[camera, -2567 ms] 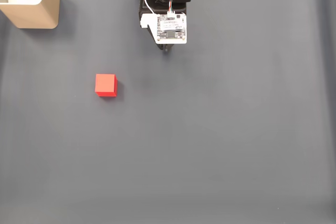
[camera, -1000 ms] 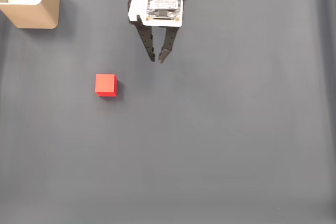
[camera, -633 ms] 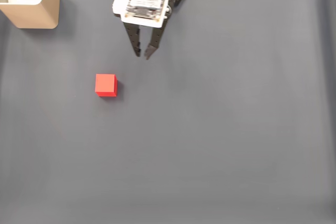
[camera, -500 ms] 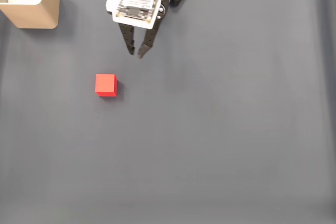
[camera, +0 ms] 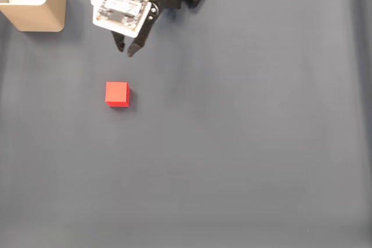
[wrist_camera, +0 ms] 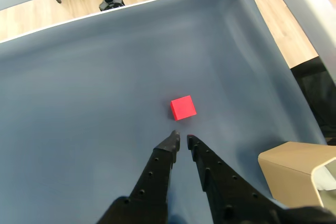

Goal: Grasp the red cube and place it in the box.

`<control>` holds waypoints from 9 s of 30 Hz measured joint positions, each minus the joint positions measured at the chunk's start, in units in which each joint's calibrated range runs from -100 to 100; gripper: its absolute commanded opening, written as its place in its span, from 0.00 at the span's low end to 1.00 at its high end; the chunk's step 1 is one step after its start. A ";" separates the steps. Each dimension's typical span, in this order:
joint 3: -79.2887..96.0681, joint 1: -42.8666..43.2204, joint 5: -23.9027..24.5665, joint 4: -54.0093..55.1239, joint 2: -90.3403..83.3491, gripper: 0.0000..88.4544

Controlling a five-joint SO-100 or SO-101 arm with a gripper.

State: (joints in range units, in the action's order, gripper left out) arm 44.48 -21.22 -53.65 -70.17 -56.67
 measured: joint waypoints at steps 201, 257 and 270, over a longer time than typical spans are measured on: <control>20.16 -6.82 -10.11 50.91 35.43 0.41; 17.45 -6.38 -12.01 49.24 42.21 0.18; 17.45 -6.38 -11.53 47.18 39.86 0.15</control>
State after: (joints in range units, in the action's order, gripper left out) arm 61.93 -27.60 -65.18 -22.99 -16.80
